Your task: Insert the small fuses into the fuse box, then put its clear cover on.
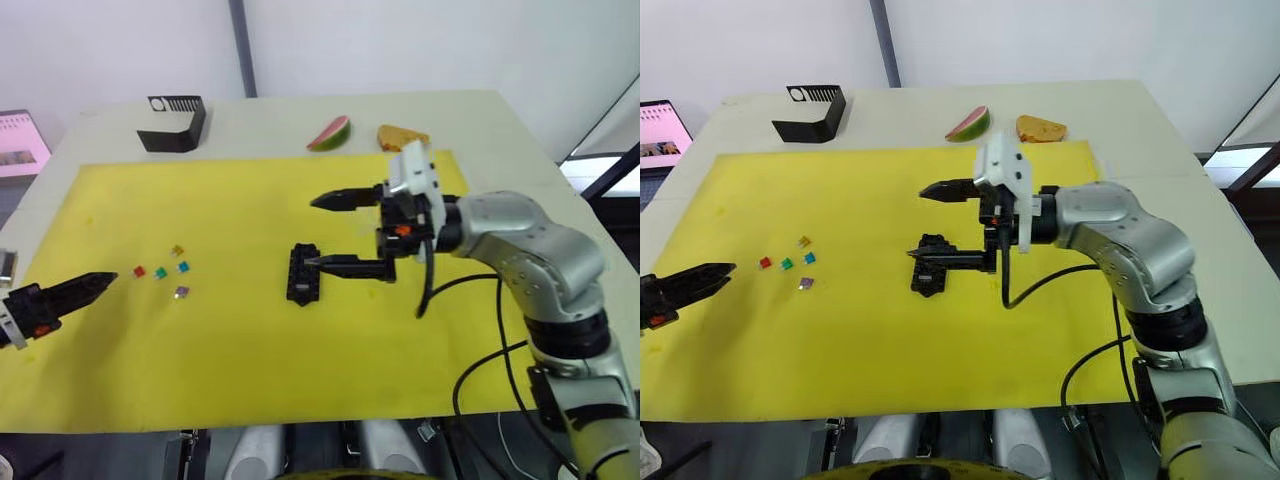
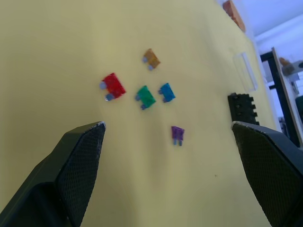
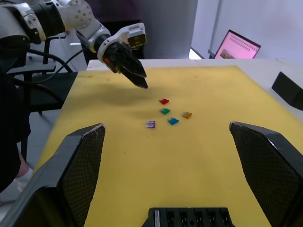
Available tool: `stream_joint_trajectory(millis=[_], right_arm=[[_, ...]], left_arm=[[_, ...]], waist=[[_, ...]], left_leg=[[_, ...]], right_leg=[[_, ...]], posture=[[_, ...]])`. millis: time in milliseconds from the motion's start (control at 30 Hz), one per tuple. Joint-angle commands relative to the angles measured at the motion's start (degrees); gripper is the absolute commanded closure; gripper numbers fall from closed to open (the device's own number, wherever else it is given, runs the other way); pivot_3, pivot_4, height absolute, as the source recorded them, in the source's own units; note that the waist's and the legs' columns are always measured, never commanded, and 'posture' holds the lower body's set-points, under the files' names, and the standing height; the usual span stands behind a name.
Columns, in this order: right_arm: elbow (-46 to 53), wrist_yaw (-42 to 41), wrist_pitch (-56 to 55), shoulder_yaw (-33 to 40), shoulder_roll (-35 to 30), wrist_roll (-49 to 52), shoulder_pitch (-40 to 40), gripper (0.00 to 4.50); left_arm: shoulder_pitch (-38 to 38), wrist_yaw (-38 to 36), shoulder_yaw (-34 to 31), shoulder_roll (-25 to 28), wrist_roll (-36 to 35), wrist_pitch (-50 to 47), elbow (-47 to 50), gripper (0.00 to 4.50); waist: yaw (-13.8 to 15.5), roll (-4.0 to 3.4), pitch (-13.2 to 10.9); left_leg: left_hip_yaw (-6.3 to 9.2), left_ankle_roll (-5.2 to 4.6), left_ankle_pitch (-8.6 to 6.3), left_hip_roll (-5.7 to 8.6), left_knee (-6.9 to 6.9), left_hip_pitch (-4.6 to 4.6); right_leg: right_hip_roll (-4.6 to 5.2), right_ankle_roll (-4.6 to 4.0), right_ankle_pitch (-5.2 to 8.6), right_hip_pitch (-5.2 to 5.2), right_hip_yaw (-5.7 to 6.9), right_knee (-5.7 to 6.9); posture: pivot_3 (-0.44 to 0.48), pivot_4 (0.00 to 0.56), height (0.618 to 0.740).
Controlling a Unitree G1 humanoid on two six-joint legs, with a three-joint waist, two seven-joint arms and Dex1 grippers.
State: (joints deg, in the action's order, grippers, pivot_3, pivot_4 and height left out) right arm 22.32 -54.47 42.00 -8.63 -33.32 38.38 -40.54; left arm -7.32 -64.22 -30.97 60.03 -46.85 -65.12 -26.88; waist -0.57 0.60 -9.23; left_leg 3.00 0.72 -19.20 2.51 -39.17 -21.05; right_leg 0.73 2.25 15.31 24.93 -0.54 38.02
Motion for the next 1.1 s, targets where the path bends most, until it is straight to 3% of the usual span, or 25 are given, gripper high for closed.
stream_joint_trajectory(millis=[33, 733, 1100], right_arm=[[0.62, -0.49, -1.67, -0.12, 0.62, -0.84, -1.11, 0.07], [3.72, -2.36, -0.18, -1.50, -2.40, -1.96, -0.10, 0.07], [5.03, -1.83, 1.31, -1.02, -3.50, -2.70, -0.83, 0.07]], left_arm=[[-1.37, -1.94, 2.03, -0.39, 2.41, 3.96, -1.99, 0.00], [-5.22, -0.67, 1.46, -8.09, 3.16, 5.89, -2.83, 0.00], [-10.60, 1.48, 3.95, -8.97, 6.64, 6.44, -11.36, 0.00]], waist=[[-0.06, 0.01, 0.01], [0.16, 0.01, 0.01], [0.11, -0.05, 0.05]], left_leg=[[0.00, 0.02, 0.01, 0.01, -0.06, -0.23], [-0.01, 0.09, 0.06, 0.03, -0.05, -0.38], [-0.01, 0.13, 0.08, 0.03, -0.05, -0.33]], right_leg=[[0.01, 0.00, -0.01, 0.22, 0.00, 0.05], [0.04, -0.02, -0.03, 0.43, 0.00, 0.14], [0.03, -0.02, -0.03, 0.43, 0.00, 0.22]], posture=[[0.000, 0.150, 0.740], [0.000, 0.150, 0.740], [0.000, 0.150, 0.740]])
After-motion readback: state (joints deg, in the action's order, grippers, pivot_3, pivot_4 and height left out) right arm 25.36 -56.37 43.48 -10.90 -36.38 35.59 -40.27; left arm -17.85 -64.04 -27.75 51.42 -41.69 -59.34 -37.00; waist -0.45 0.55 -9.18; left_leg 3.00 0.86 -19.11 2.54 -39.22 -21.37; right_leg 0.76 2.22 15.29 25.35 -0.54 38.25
